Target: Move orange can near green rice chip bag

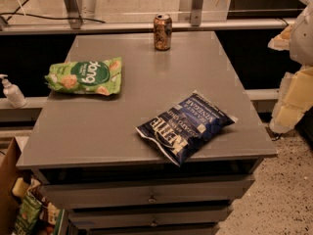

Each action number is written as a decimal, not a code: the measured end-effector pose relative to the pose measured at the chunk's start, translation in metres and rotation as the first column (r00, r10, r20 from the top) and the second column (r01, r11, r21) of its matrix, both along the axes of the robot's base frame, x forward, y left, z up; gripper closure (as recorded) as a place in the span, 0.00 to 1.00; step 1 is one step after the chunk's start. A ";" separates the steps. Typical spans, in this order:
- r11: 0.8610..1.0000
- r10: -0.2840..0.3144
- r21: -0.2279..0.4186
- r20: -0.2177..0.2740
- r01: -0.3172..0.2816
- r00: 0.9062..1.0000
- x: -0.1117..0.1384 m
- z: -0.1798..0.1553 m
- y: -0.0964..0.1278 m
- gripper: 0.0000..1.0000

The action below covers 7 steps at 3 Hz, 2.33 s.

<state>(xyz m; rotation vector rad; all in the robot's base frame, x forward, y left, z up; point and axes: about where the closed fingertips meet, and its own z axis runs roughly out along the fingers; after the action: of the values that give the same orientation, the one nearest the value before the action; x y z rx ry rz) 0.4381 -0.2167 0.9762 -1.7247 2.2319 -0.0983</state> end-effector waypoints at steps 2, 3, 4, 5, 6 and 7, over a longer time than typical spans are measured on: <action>0.999 0.000 0.034 0.044 -0.002 0.999 0.028 -0.013 -0.002 0.00; 0.993 -0.046 0.110 0.090 0.036 0.995 0.076 -0.034 -0.004 0.00; 0.976 -0.121 0.198 0.144 0.091 0.982 0.137 -0.052 -0.002 0.00; 0.947 -0.190 0.294 0.183 0.131 0.965 0.195 -0.065 -0.003 0.00; 0.900 -0.247 0.410 0.205 0.146 0.947 0.250 -0.081 0.001 0.00; 0.850 -0.286 0.501 0.179 0.163 0.941 0.292 -0.094 0.012 0.00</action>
Offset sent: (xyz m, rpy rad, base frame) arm 0.0765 -0.0060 -0.0388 0.0865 -0.0971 -0.0058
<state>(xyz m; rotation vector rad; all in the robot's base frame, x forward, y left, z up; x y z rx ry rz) 0.7300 -0.2049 0.8825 -1.1163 2.0404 0.1690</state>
